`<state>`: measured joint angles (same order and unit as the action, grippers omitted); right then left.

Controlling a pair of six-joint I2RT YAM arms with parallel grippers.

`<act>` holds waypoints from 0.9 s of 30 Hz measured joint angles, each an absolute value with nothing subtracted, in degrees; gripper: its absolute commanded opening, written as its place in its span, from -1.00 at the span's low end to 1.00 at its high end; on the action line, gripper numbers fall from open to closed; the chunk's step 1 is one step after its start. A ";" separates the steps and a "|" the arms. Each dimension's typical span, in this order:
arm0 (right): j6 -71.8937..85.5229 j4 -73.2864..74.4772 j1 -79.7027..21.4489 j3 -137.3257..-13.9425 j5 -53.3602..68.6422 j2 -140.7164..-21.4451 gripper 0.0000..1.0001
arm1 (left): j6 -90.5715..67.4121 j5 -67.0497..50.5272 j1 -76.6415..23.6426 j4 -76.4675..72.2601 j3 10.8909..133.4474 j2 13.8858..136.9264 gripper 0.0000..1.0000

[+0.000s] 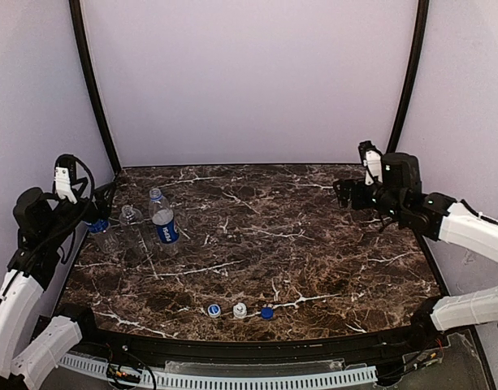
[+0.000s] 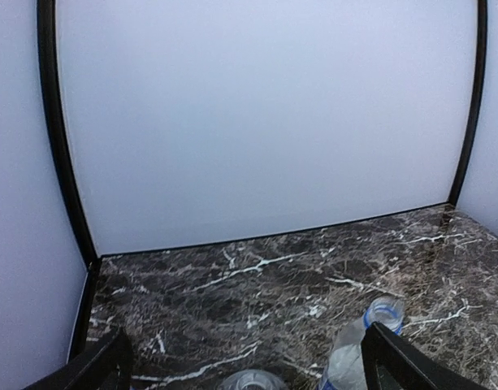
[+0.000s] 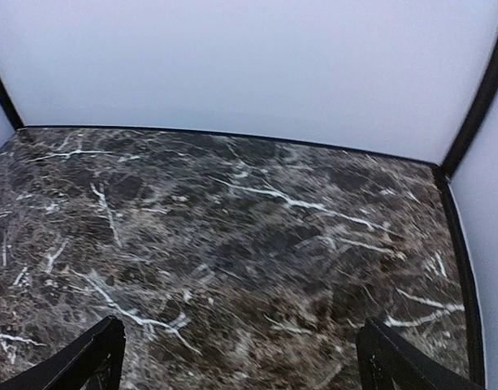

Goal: Unscrew the bottle caps

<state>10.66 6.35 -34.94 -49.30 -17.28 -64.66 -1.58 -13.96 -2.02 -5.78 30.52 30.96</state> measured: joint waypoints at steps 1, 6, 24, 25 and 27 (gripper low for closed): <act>11.42 6.98 -33.91 -46.85 -18.17 -61.87 0.97 | -1.04 -13.19 -1.02 -4.40 29.56 29.78 0.97; 12.97 9.61 -31.05 -33.06 -23.83 -44.49 0.97 | 3.64 -6.81 1.76 4.45 25.93 25.19 0.97; 17.93 8.36 -30.59 -10.74 -40.84 -10.07 0.97 | 5.74 -12.84 9.76 10.85 13.21 17.32 0.97; 18.65 7.94 -30.59 -10.63 -41.56 -10.35 0.97 | 5.50 -13.13 9.91 10.85 13.02 17.32 0.97; 19.92 7.38 -30.59 -10.48 -42.68 -11.53 0.97 | 5.13 -13.74 10.17 10.74 12.91 17.28 0.97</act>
